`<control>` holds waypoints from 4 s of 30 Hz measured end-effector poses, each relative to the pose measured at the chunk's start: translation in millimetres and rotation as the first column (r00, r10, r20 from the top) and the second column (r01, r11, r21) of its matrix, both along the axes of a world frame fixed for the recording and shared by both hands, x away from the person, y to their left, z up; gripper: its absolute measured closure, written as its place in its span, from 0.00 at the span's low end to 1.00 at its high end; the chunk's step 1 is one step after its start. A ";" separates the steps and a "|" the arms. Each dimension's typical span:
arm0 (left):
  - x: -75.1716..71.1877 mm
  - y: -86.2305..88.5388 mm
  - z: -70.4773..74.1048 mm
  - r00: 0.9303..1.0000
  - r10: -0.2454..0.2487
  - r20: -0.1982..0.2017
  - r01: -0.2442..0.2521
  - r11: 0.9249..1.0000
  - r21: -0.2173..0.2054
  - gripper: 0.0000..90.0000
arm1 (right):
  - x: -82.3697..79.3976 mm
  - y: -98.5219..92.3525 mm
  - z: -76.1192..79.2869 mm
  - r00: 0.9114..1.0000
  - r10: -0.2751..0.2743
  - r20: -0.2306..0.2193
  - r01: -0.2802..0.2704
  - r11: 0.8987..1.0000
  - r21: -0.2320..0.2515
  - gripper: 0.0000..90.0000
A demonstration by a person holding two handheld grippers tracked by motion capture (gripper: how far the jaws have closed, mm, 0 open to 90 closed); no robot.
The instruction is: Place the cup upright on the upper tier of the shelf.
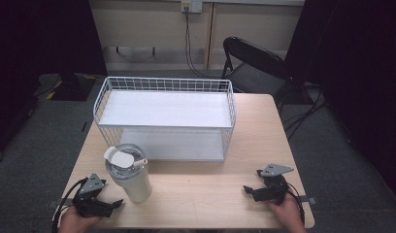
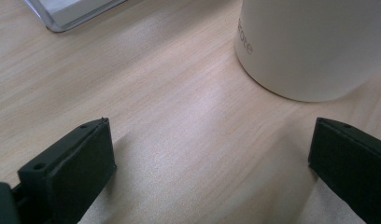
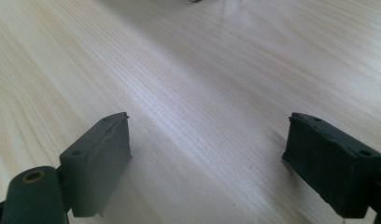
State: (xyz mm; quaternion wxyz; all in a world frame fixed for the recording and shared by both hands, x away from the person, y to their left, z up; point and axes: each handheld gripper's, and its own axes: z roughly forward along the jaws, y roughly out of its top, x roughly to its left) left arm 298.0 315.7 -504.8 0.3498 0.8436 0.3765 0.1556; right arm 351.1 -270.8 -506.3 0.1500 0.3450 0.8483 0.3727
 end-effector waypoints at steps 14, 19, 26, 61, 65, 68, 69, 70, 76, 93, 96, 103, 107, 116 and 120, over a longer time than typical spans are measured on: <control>-8.4 6.5 8.7 0.999 0.034 0.001 -0.034 0.993 -0.111 0.18 | 0.1 -0.3 0.1 1.000 0.002 -0.001 -0.002 1.000 0.001 0.15; -10.0 3.7 21.1 0.999 0.021 0.030 -0.018 0.995 -0.100 0.18 | 0.2 -0.3 0.1 1.000 0.002 -0.001 -0.002 1.000 0.001 0.15; -8.4 -3.3 35.1 0.999 -0.014 0.044 0.019 0.991 -0.133 0.18 | 0.1 -0.3 0.1 1.000 0.002 -0.001 -0.002 1.000 0.001 0.15; 9.9 -49.3 45.8 0.982 -0.075 0.172 0.139 0.906 -0.399 0.05 | 0.1 -0.2 0.1 1.000 0.002 0.000 -0.002 1.000 0.000 0.15; 11.9 -51.3 40.8 0.973 -0.066 0.220 0.162 0.877 -0.452 0.04 | 0.1 -0.2 0.1 1.000 0.002 -0.001 -0.002 1.000 0.000 0.15; 10.9 -51.6 39.1 0.970 -0.052 0.239 0.162 0.868 -0.469 0.04 | 0.1 -0.2 0.1 1.000 0.002 0.000 -0.002 1.000 0.000 0.15; 9.4 -52.1 39.6 0.965 -0.048 0.257 0.165 0.875 -0.455 0.05 | 0.1 -0.2 0.1 1.000 0.002 -0.001 -0.002 1.000 0.000 0.15; 7.5 -52.4 40.0 0.957 -0.045 0.285 0.173 0.881 -0.440 0.06 | 0.1 -0.3 0.1 1.000 0.002 0.000 -0.002 1.000 0.000 0.15; 3.4 -54.1 38.9 0.932 -0.047 0.359 0.203 0.889 -0.411 0.09 | 0.1 -0.2 0.1 1.000 0.002 -0.001 -0.002 1.000 0.000 0.15; 1.0 -68.4 56.8 0.915 -0.064 0.399 0.258 0.853 -0.454 0.10 | 0.1 -0.2 0.1 1.000 0.002 -0.001 -0.002 1.000 0.000 0.15; 2.9 -69.5 62.3 0.921 -0.053 0.385 0.246 0.846 -0.473 0.10 | 0.1 -0.2 0.1 1.000 0.002 -0.001 -0.002 1.000 0.000 0.15; 6.7 -71.5 72.8 0.922 -0.038 0.384 0.237 0.841 -0.487 0.10 | 0.1 -0.2 0.1 1.000 0.002 0.000 -0.002 1.000 0.000 0.15; 10.2 -72.8 77.5 0.931 -0.024 0.364 0.220 0.833 -0.507 0.10 | 0.1 -0.2 0.1 1.000 0.002 0.000 -0.002 1.000 0.000 0.15; 15.1 -75.5 92.8 0.931 -0.033 0.364 0.226 0.833 -0.505 0.10 | 0.1 -0.2 0.1 1.000 0.002 -0.001 -0.002 1.000 0.000 0.15; 17.8 -77.9 101.1 0.931 -0.038 0.362 0.229 0.834 -0.502 0.10 | 0.1 -0.2 0.1 1.000 0.002 -0.001 -0.002 1.000 0.000 0.15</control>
